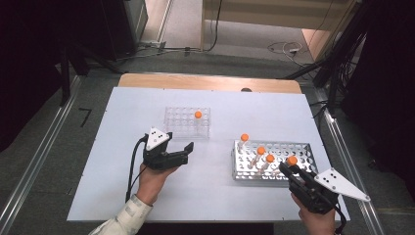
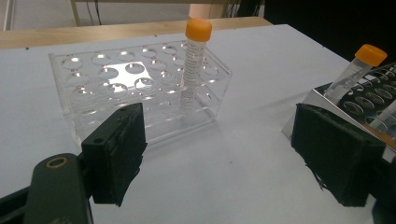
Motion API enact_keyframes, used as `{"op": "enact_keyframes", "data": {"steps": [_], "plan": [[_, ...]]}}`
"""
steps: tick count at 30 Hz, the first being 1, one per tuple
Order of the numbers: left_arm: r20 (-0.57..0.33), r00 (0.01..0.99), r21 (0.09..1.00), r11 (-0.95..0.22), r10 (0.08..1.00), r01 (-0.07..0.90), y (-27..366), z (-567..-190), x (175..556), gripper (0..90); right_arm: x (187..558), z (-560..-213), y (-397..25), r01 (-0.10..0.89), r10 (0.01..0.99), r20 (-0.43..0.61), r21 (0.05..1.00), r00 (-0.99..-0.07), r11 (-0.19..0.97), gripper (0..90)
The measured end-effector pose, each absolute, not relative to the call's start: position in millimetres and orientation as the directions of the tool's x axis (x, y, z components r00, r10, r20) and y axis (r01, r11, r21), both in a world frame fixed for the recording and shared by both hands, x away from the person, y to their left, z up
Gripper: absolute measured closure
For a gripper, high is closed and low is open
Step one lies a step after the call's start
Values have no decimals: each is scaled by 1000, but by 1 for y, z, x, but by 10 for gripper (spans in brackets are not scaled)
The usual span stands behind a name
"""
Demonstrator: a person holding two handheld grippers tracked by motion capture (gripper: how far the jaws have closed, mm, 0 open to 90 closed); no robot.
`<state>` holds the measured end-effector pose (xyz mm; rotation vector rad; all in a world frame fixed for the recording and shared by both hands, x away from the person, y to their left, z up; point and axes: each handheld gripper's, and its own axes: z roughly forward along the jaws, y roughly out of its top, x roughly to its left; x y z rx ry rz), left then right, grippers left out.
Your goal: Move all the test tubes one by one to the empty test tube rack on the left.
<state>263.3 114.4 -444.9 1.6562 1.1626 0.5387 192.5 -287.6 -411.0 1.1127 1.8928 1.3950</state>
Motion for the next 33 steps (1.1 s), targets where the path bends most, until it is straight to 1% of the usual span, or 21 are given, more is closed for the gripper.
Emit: {"op": "enact_keyframes", "data": {"steps": [3, 15, 22, 33], "plan": [[-175, 440, 899, -39, 881, 436, 114, -445, 263, 181, 192, -413, -284, 310, 840, 69, 943, -538, 122, 717], [-173, 445, 897, -46, 879, 440, 112, -446, 263, 180, 193, -426, -255, 338, 784, 82, 926, -616, 168, 717], [-171, 448, 897, -49, 877, 439, 111, -446, 263, 181, 199, -437, -231, 340, 750, 70, 916, -658, 214, 717], [-175, 462, 898, -52, 870, 437, 108, -445, 261, 185, 205, -440, -206, 334, 717, 69, 913, -694, 236, 717]]}}
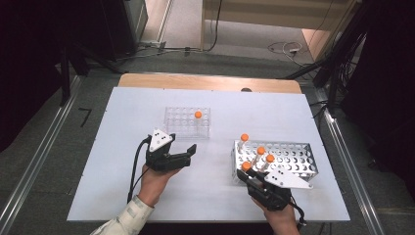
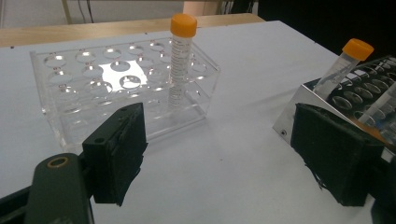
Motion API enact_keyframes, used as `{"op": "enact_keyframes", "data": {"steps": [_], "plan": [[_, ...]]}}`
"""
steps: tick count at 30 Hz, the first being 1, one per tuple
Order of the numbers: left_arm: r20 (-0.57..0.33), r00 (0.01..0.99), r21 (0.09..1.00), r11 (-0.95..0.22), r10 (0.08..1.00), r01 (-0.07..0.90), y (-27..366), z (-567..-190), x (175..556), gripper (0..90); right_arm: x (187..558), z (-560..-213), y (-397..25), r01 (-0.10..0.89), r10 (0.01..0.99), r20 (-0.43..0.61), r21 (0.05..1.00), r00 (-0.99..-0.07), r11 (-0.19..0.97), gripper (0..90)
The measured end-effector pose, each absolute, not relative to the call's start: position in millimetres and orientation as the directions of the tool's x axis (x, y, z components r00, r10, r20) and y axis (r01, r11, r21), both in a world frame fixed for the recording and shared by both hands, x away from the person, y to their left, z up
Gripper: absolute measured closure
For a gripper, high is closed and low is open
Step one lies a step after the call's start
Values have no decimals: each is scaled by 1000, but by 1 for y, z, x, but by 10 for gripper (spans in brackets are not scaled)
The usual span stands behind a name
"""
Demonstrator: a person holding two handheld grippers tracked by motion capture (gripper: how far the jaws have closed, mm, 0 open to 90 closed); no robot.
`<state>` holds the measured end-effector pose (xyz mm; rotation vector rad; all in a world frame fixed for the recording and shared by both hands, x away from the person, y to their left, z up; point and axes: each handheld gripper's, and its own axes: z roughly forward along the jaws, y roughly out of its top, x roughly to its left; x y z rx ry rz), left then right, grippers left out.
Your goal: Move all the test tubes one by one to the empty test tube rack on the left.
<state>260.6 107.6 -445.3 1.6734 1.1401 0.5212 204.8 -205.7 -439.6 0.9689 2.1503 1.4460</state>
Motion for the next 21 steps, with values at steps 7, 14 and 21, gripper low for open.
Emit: {"op": "enact_keyframes", "data": {"steps": [7, 14, 21], "plan": [[-182, 483, 901, -51, 856, 430, 104, -442, 257, 187, 211, -443, -186, 327, 697, 59, 909, -715, 258, 717], [-179, 505, 906, -59, 844, 420, 99, -438, 252, 187, 221, -447, -168, 331, 686, 57, 903, -725, 275, 717], [-179, 525, 909, -65, 832, 412, 95, -435, 249, 188, 230, -451, -152, 329, 681, 47, 898, -731, 292, 717]]}}
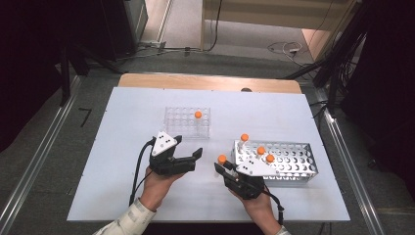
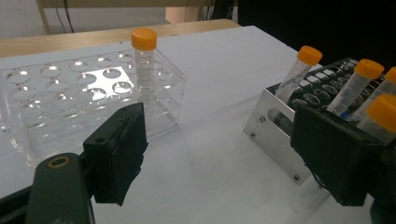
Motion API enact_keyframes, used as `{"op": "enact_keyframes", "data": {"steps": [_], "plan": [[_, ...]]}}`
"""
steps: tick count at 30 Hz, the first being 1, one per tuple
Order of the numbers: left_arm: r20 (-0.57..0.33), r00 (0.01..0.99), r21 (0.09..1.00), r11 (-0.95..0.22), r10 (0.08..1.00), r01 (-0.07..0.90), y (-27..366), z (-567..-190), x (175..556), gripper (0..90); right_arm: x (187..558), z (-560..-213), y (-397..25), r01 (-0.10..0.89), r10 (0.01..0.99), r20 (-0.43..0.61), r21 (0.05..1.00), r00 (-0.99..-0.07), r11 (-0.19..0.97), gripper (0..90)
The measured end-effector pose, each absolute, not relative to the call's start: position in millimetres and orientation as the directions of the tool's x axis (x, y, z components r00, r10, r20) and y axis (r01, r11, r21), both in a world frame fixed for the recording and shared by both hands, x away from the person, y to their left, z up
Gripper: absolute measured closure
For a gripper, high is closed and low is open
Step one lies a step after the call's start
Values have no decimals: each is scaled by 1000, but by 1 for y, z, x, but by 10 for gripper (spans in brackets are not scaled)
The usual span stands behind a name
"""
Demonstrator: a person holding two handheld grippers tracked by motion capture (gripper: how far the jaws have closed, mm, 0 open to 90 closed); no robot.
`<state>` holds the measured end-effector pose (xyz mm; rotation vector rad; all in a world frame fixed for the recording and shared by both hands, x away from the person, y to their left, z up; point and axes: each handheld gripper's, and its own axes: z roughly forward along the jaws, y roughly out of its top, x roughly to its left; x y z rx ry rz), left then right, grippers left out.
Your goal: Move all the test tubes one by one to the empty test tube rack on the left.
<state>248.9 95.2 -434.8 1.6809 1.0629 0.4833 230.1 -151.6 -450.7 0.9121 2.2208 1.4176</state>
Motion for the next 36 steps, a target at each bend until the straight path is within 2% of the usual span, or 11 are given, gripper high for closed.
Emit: {"op": "enact_keyframes", "data": {"steps": [10, 16, 28, 36], "plan": [[-177, 560, 916, -72, 809, 394, 90, -428, 242, 188, 242, -453, -136, 343, 683, 44, 887, -729, 308, 717], [-182, 598, 926, -70, 780, 372, 84, -421, 234, 225, 245, -455, -129, 348, 680, 47, 883, -732, 314, 717], [-168, 675, 932, -108, 718, 347, 75, -423, 229, 520, 241, -452, -115, 334, 653, 51, 887, -756, 318, 717], [-135, 688, 927, -154, 713, 342, 70, -428, 230, 629, 240, -451, -114, 330, 647, 51, 889, -760, 318, 717]]}}
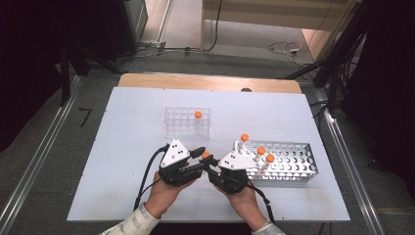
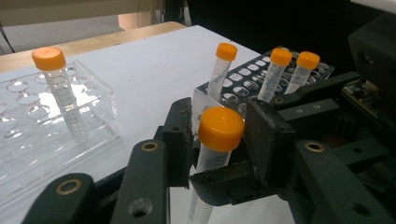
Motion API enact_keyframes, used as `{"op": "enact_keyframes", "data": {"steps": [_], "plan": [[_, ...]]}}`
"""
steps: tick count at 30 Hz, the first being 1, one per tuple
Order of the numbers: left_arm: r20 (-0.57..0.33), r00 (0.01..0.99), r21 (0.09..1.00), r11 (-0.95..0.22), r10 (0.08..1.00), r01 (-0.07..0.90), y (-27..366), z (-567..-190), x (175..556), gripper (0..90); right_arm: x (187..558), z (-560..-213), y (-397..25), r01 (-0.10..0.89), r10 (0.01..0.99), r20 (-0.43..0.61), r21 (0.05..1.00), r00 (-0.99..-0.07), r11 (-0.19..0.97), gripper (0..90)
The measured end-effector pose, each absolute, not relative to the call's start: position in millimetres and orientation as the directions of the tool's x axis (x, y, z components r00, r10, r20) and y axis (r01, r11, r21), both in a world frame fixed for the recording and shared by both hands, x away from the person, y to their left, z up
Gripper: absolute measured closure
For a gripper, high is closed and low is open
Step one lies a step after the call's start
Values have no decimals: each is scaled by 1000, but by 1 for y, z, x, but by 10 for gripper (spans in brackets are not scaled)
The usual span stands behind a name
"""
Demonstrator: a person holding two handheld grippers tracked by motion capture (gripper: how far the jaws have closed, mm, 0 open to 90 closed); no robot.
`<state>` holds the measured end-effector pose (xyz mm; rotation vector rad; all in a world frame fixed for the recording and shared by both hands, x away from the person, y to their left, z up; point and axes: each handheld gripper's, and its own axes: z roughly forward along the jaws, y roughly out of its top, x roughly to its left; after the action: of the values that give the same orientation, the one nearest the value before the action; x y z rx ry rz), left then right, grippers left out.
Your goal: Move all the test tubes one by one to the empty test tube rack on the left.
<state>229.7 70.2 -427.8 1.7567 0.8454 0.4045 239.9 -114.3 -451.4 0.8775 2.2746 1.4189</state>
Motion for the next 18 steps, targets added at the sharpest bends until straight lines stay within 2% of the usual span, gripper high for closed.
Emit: {"op": "enact_keyframes", "data": {"steps": [7, 16, 18], "plan": [[-124, 690, 923, -173, 713, 344, 69, -430, 230, 684, 240, -451, -115, 334, 649, 54, 888, -759, 316, 717], [-134, 693, 921, -169, 709, 351, 70, -430, 231, 697, 240, -452, -115, 333, 647, 54, 888, -761, 318, 712], [-135, 693, 922, -168, 708, 350, 71, -430, 232, 700, 239, -451, -116, 336, 644, 61, 888, -763, 314, 645]]}}
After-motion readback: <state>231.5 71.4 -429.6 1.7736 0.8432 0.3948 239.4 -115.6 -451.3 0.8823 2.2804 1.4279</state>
